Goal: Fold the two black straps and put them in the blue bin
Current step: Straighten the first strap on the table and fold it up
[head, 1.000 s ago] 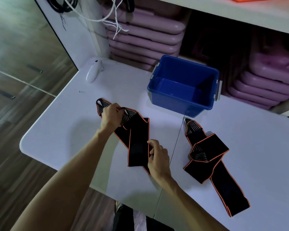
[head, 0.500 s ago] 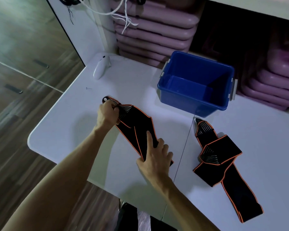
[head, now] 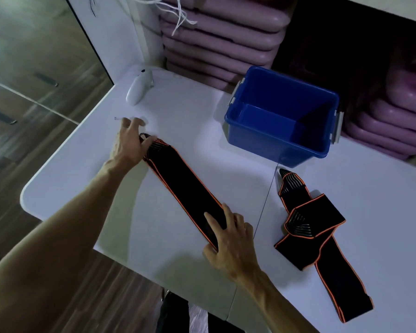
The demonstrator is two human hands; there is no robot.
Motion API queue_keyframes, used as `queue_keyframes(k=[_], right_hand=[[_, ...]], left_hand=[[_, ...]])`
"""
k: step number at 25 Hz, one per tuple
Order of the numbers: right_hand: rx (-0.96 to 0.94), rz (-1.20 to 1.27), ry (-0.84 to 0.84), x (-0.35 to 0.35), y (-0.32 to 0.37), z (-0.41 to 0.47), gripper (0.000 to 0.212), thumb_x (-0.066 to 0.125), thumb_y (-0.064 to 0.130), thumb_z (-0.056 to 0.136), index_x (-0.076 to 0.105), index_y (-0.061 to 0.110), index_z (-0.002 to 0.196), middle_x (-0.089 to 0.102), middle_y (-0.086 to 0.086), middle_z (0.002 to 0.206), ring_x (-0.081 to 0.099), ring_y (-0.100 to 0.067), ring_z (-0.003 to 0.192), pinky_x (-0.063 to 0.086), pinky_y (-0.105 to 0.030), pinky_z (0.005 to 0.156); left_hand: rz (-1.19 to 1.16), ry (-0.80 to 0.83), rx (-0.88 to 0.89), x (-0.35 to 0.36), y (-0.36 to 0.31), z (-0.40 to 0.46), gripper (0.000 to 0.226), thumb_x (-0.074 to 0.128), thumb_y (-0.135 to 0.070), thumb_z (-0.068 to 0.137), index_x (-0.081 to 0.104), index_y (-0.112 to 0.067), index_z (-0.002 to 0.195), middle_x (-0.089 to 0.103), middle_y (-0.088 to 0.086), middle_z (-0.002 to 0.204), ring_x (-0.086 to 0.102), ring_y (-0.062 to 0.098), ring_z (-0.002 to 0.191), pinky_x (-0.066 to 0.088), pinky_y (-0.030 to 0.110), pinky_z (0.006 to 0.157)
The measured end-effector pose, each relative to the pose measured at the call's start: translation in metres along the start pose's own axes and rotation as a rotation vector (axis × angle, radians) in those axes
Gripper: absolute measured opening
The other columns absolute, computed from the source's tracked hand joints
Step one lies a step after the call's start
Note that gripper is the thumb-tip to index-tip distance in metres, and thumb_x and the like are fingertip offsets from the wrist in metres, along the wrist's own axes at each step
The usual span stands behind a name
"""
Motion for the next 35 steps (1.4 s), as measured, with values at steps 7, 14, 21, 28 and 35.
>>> queue_keyframes(k=[7,14,21,28,35], right_hand=[[-0.022,0.0,0.006,0.0,-0.004,-0.002,0.076,0.064,0.038,0.066,0.048,0.03,0.14,0.044,-0.017,0.147,0.048,-0.035,0.122,0.048,-0.048,0.087],[-0.039,-0.028,0.011,-0.001,-0.004,-0.004,0.075,0.063,0.039,0.068,0.046,0.03,0.141,0.043,-0.016,0.148,0.048,-0.034,0.121,0.047,-0.047,0.086],[-0.076,-0.02,-0.011,0.001,-0.004,-0.004,0.077,0.066,0.041,0.073,0.041,0.03,0.145,0.04,-0.019,0.151,0.047,-0.036,0.125,0.05,-0.046,0.092],[-0.061,0.032,-0.046,-0.004,-0.006,-0.006,0.067,0.065,0.045,0.081,0.043,0.029,0.142,0.043,-0.019,0.145,0.048,-0.034,0.123,0.051,-0.046,0.094],[-0.068,0.052,-0.063,-0.004,-0.006,-0.008,0.064,0.062,0.046,0.083,0.043,0.031,0.143,0.043,-0.018,0.146,0.047,-0.033,0.124,0.05,-0.042,0.096]], left_hand=[[0.037,0.167,-0.143,0.013,0.009,0.004,0.063,0.063,0.0,0.077,0.041,-0.012,0.135,0.043,0.024,0.127,0.049,0.039,0.114,0.042,0.04,0.095],[0.171,0.083,-0.012,0.014,0.003,0.01,0.031,0.054,-0.002,0.084,0.057,-0.007,0.114,0.051,0.026,0.112,0.055,0.047,0.097,0.046,0.046,0.084],[-0.018,0.146,-0.377,0.018,0.03,0.02,0.029,0.061,-0.031,0.071,0.063,-0.023,0.099,0.065,0.014,0.102,0.065,0.038,0.087,0.057,0.041,0.069],[-0.143,0.11,-0.344,0.012,0.04,0.036,0.017,0.068,-0.018,0.083,0.066,-0.012,0.099,0.069,0.013,0.085,0.06,0.013,0.04,0.053,0.024,0.041],[-0.169,0.038,-0.351,0.009,0.038,0.022,0.027,0.067,-0.031,0.082,0.061,-0.014,0.102,0.068,0.019,0.102,0.07,0.029,0.075,0.056,0.04,0.074]])
Point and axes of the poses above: each hand's wrist, its own z-axis towards the middle knuckle, its own x-axis out of the palm, y = z × x, the point moved 10 cm from there along z, towards the middle knuckle
